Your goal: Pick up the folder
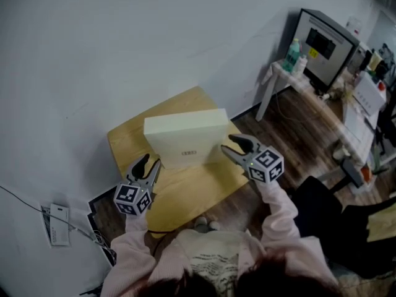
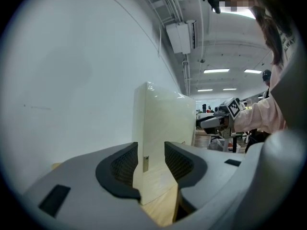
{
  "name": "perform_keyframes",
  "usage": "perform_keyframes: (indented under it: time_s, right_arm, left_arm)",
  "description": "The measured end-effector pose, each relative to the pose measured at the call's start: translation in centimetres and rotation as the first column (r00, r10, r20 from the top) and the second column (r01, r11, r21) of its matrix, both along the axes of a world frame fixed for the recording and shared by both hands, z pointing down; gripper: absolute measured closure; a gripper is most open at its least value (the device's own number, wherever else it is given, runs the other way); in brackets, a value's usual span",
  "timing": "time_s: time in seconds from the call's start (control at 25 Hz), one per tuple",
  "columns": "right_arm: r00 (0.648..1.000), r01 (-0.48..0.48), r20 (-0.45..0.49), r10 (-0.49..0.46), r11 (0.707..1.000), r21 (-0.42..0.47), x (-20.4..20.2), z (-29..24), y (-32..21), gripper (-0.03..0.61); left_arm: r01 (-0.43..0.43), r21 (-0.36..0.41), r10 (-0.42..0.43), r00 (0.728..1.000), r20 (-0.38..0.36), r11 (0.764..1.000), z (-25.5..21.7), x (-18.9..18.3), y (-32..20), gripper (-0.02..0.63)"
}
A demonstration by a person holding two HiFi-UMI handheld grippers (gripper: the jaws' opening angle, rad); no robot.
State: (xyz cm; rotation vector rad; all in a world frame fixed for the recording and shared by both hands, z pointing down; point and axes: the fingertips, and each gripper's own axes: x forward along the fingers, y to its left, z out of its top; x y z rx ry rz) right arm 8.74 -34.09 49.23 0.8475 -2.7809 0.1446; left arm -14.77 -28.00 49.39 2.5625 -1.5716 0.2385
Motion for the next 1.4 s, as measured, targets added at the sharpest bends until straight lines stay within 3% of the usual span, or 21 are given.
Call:
perform_keyframes:
  time_s: [0.28, 0.48, 0.88, 1.4]
  right_arm:
    - [0.999, 0.037, -0.020, -0.038, 0.999, -0.028, -0.8, 0.9, -0.8, 0.330]
    - [0.996, 0.078, -0.037, -0.081, 0.995, -0.058, -1.4, 1.8, -1.1, 0.276]
    - [0.990, 0.127, -0.051, -0.133, 0.986, -0.107, -2.4, 2.9, -2.4, 0.195]
    - [0.973, 0.216, -0.061, -0.224, 0.969, -0.121, -4.1, 3.6, -2.9, 0.221]
  left_arm:
    - [-0.065, -0.028, 0.064, 0.998, -0.021, 0.998, 0.9, 0.0, -1.3, 0.387]
    - [-0.148, -0.057, 0.148, 0.989, 0.008, 0.987, 1.5, 0.9, -2.3, 0.308]
    - [-0.217, -0.103, 0.217, 0.976, -0.015, 0.971, 2.5, 1.6, -4.0, 0.205]
    - [-0.303, -0.131, 0.304, 0.952, -0.012, 0.944, 3.5, 3.1, -5.2, 0.192]
